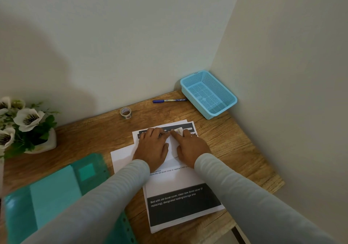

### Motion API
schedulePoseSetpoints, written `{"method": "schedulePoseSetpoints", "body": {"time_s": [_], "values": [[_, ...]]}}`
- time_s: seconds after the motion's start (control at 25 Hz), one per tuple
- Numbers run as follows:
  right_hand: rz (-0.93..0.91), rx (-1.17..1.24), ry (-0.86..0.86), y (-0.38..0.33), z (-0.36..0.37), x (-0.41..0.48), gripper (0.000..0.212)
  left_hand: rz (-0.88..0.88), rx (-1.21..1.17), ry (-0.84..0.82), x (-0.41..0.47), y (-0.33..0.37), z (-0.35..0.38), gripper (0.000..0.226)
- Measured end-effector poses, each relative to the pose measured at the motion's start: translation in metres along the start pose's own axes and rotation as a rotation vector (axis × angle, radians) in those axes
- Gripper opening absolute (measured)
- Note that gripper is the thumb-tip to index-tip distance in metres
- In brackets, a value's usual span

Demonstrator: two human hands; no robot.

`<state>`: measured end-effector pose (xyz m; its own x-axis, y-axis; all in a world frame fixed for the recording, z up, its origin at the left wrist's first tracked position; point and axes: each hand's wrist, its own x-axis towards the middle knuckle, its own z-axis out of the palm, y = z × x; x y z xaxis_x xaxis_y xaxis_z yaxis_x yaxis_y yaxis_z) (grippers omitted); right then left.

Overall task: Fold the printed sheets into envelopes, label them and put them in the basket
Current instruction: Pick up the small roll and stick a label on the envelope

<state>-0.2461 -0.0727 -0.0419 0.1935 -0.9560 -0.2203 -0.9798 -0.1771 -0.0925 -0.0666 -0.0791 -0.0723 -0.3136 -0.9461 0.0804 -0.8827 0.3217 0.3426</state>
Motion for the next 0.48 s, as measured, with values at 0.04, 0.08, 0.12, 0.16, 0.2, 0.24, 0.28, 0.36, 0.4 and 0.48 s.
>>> {"method": "schedulePoseSetpoints", "body": {"time_s": [0.04,0.08,0.12,0.16,0.2,0.24,0.28,0.36,0.4,0.48], "values": [[0.003,0.004,0.001,0.0,0.0,0.0,0.063,0.0,0.0,-0.003,0.0,0.0,0.0,0.044],[-0.001,0.005,0.005,0.001,0.001,-0.003,0.063,-0.001,0.0,-0.008,0.0,0.001,-0.001,0.045],[-0.015,0.0,0.014,0.003,0.005,-0.009,0.063,-0.001,-0.002,-0.012,0.001,0.001,-0.001,0.045],[-0.035,-0.007,0.019,0.005,0.008,-0.015,0.062,0.001,-0.002,-0.014,0.001,0.001,-0.001,0.046],[-0.049,-0.011,0.019,0.006,0.01,-0.018,0.062,0.002,0.002,-0.013,0.0,0.0,-0.001,0.046],[-0.053,-0.013,0.019,0.006,0.011,-0.017,0.062,0.002,0.004,-0.01,0.001,-0.001,-0.001,0.046],[-0.046,-0.012,0.014,0.005,0.01,-0.012,0.063,0.005,0.003,-0.003,0.001,-0.001,-0.001,0.045],[-0.019,-0.009,-0.002,0.002,0.007,-0.004,0.063,0.013,0.001,0.01,-0.001,-0.001,0.001,0.043],[-0.007,-0.005,-0.008,0.0,0.005,-0.001,0.063,0.013,0.003,0.016,-0.001,-0.001,0.002,0.043],[0.005,-0.005,-0.01,0.0,0.004,-0.002,0.064,0.013,0.005,0.024,0.001,-0.001,0.002,0.043]]}}
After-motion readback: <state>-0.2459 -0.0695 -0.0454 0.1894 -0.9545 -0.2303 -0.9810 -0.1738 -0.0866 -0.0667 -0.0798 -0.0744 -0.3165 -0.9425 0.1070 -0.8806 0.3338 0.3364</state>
